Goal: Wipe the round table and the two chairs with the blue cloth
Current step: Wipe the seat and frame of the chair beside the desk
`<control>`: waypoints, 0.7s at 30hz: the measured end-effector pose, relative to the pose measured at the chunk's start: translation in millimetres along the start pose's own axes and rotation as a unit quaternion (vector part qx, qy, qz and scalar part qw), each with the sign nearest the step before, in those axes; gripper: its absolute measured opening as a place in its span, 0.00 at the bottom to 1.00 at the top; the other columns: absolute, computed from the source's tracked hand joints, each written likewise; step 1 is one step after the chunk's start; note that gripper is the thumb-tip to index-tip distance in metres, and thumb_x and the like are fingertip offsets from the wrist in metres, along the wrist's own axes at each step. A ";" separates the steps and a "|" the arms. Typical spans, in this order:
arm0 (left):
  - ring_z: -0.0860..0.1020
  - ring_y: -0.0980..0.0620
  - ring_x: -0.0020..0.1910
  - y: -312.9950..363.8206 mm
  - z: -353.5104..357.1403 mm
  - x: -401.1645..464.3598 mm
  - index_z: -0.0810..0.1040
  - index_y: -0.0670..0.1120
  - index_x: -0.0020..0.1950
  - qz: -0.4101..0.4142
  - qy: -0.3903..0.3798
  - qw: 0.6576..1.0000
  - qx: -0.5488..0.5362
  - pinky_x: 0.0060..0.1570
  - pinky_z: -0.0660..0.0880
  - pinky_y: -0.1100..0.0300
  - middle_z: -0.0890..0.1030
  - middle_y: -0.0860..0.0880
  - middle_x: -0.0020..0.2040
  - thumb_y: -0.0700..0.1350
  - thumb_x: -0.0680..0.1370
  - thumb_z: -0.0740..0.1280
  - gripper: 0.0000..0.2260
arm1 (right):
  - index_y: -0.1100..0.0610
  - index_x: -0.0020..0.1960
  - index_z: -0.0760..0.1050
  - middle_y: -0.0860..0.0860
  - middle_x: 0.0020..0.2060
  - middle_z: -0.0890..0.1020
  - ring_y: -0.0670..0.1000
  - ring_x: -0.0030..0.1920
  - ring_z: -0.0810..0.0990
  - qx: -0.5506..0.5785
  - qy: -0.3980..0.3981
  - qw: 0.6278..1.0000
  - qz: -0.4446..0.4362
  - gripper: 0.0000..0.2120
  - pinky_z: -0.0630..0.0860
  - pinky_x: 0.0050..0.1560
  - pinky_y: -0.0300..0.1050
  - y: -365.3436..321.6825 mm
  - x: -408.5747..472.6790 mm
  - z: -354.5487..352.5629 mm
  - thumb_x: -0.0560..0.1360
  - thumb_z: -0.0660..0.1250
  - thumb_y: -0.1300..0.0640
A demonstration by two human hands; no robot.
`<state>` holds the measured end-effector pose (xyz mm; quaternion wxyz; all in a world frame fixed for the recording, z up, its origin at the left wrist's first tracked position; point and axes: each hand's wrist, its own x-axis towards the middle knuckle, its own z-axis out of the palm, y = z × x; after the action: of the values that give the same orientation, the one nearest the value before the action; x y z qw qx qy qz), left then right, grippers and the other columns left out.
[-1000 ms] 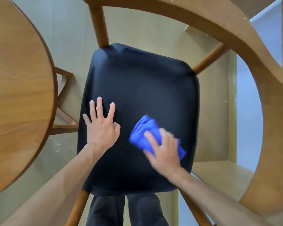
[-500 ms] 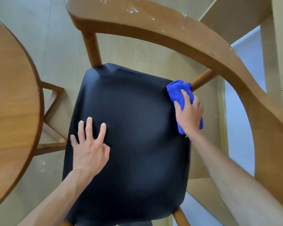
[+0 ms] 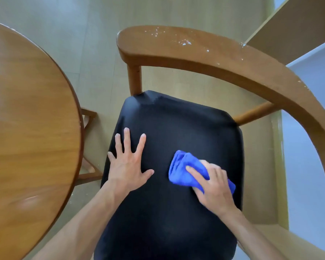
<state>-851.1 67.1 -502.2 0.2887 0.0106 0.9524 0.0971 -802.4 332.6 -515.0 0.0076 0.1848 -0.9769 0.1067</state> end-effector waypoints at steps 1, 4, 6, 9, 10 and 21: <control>0.34 0.36 0.75 0.0 0.6 0.0 0.33 0.56 0.76 -0.001 -0.002 1.000 0.003 0.68 0.60 0.34 0.27 0.42 0.74 0.67 0.71 0.65 0.49 | 0.50 0.64 0.74 0.60 0.60 0.76 0.63 0.50 0.74 0.000 0.030 0.995 0.093 0.20 0.72 0.45 0.55 -0.9 20.1 2.3 0.72 0.67 0.55; 0.34 0.34 0.75 3.6 1.2 1.2 0.32 0.55 0.76 -0.007 -0.001 1.000 0.016 0.67 0.60 0.34 0.27 0.40 0.73 0.67 0.72 0.66 0.49 | 0.55 0.64 0.76 0.62 0.60 0.75 0.67 0.50 0.74 0.020 0.079 0.938 0.336 0.21 0.71 0.46 0.58 -22.5 95.0 8.3 0.73 0.71 0.54; 0.35 0.34 0.75 4.4 2.8 1.4 0.31 0.54 0.76 -0.010 0.002 1.000 0.022 0.67 0.60 0.34 0.27 0.40 0.73 0.67 0.72 0.66 0.50 | 0.53 0.68 0.72 0.61 0.61 0.72 0.65 0.54 0.72 0.035 0.085 0.905 0.416 0.22 0.69 0.49 0.57 -48.8 153.1 11.8 0.75 0.67 0.50; 0.34 0.34 0.75 3.4 4.6 3.9 0.31 0.54 0.76 -0.011 0.000 1.000 0.023 0.67 0.61 0.34 0.26 0.40 0.73 0.67 0.71 0.66 0.50 | 0.50 0.69 0.67 0.58 0.63 0.70 0.61 0.57 0.68 0.017 0.022 0.953 0.301 0.22 0.66 0.52 0.54 -90.7 219.0 28.1 0.77 0.61 0.46; 0.34 0.35 0.75 3.1 3.8 4.6 0.32 0.55 0.76 -0.011 -0.003 1.000 0.022 0.67 0.61 0.34 0.26 0.40 0.73 0.67 0.71 0.66 0.50 | 0.50 0.70 0.66 0.58 0.63 0.69 0.60 0.58 0.68 0.018 0.008 0.967 0.255 0.21 0.65 0.52 0.54 -100.6 228.3 31.6 0.78 0.60 0.47; 0.34 0.37 0.75 0.4 1.0 2.4 0.34 0.57 0.77 -0.004 0.000 1.000 0.005 0.68 0.60 0.35 0.27 0.43 0.74 0.68 0.71 0.66 0.49 | 0.52 0.71 0.67 0.60 0.57 0.73 0.65 0.55 0.72 -0.016 -0.029 0.949 0.313 0.22 0.70 0.55 0.57 81.7 98.2 -25.9 0.78 0.61 0.52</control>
<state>-852.6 67.9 -504.2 0.2893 0.0079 0.9528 0.0913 -924.1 377.1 -501.2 -0.0514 -0.1276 -0.9870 0.0828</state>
